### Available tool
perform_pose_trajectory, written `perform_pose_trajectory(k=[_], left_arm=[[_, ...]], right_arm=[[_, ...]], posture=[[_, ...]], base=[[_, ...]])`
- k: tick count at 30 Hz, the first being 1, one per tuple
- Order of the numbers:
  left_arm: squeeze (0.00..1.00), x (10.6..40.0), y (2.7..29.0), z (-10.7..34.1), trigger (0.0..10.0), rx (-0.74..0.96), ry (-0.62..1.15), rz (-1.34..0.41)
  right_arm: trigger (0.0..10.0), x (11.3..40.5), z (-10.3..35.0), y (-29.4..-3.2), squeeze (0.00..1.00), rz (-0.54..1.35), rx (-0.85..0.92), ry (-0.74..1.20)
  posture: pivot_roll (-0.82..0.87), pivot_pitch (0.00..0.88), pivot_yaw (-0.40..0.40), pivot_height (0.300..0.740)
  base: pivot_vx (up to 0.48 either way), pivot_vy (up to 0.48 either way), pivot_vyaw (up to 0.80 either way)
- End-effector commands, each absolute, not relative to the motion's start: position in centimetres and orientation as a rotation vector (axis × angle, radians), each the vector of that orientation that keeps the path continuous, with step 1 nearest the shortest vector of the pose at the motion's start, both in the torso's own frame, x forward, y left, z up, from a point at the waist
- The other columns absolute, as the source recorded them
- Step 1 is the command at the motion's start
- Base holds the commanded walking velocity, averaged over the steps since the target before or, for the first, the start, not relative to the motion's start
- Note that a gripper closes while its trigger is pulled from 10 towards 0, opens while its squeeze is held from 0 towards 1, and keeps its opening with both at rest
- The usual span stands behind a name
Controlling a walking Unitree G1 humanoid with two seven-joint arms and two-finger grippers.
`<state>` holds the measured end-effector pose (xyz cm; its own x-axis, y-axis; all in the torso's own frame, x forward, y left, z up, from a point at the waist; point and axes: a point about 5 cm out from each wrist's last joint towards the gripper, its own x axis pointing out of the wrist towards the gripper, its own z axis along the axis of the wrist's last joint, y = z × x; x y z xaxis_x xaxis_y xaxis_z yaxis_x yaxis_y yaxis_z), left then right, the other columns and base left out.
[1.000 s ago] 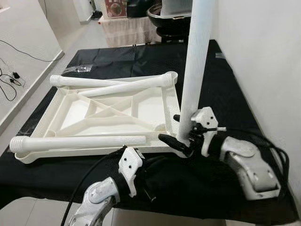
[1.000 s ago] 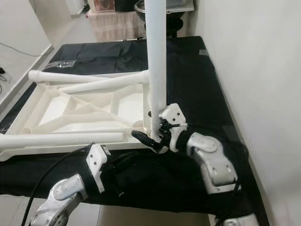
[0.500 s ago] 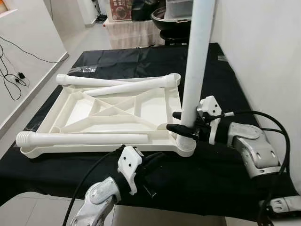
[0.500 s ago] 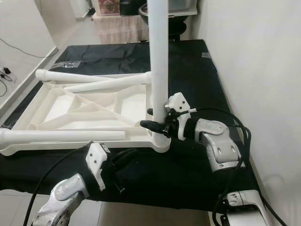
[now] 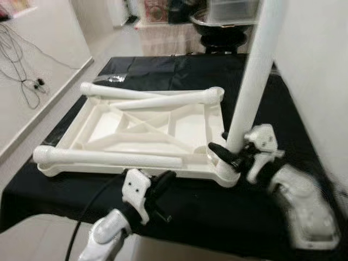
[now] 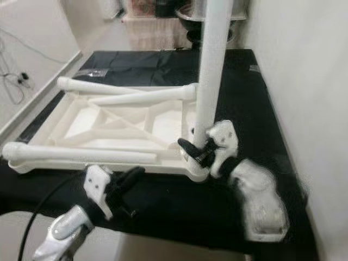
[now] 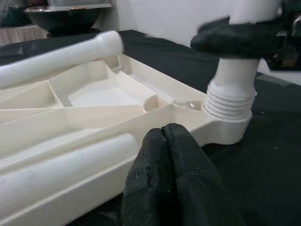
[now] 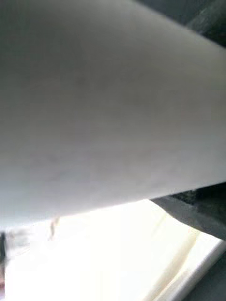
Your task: Building children table
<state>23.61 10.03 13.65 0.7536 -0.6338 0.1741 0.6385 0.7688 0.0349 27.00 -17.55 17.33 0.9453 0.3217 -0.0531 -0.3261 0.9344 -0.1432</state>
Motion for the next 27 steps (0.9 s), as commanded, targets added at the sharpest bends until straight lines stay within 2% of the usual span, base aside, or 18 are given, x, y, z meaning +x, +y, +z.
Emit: perform_pose_trajectory(k=[1,6,7,9,10,11,16,17,18,21,27], left_arm=[[0.0,23.4,10.3,13.5,10.0,-0.046,-0.155,-0.737],[0.0,23.2,9.8,13.2,10.0,-0.085,-0.117,-0.847],[0.0,23.0,9.7,13.0,10.0,-0.099,-0.089,-0.892],[0.0,22.9,9.7,12.9,10.0,-0.1,-0.085,-0.894],[0.0,22.7,9.7,12.9,10.0,-0.105,-0.073,-0.908],[0.0,22.6,9.7,12.8,10.0,-0.108,-0.066,-0.917],[0.0,21.9,9.4,12.6,10.0,-0.127,-0.038,-0.958],[0.0,21.9,9.4,12.6,10.0,-0.124,-0.04,-0.96],[0.0,21.9,9.4,12.6,10.0,-0.124,-0.04,-0.96],[0.0,22.2,9.3,12.5,10.0,-0.095,-0.06,-0.942],[0.0,22.3,9.2,12.5,10.0,-0.084,-0.072,-0.929]], right_arm=[[0.0,25.1,12.9,-18.2,0.0,0.184,-0.172,0.301],[0.0,25.8,13.2,-16.5,0.0,0.218,-0.185,0.261],[2.9,27.1,13.8,-15.8,0.0,0.219,-0.187,0.214],[2.9,27.3,14.0,-15.6,0.0,0.218,-0.186,0.205],[10.0,27.6,14.7,-15.2,0.16,0.263,-0.142,0.167],[10.0,27.7,15.1,-14.9,1.0,0.296,-0.109,0.14],[10.0,28.7,18.0,-13.9,1.0,0.478,-0.022,0.016],[10.0,28.9,18.7,-13.8,0.0,0.531,-0.02,-0.005],[10.0,28.9,18.7,-13.8,0.0,0.531,-0.02,-0.005],[10.0,29.0,19.3,-14.6,0.0,0.791,-0.11,-0.019],[10.0,29.5,19.3,-16.3,0.0,0.976,-0.176,0.019]], posture=[[-0.02,0.175,0.1,0.74],[0.0,0.163,0.104,0.74],[0.0,0.158,0.11,0.74],[0.0,0.158,0.11,0.74],[-0.01,0.149,0.113,0.74],[-0.01,0.149,0.113,0.74],[-0.01,0.134,0.113,0.74],[-0.01,0.134,0.113,0.74],[-0.01,0.134,0.113,0.74],[0.02,0.113,0.103,0.74],[0.02,0.103,0.092,0.74]], base=[[0.0,0.0,0.0],[0.0,0.0,0.0],[0.0,0.0,0.0],[0.0,0.0,0.0],[0.0,0.0,0.0],[0.0,0.0,0.0],[0.0,0.0,0.0],[0.0,0.0,0.0],[0.0,0.0,0.0],[0.0,0.0,0.0],[0.0,0.0,0.0]])
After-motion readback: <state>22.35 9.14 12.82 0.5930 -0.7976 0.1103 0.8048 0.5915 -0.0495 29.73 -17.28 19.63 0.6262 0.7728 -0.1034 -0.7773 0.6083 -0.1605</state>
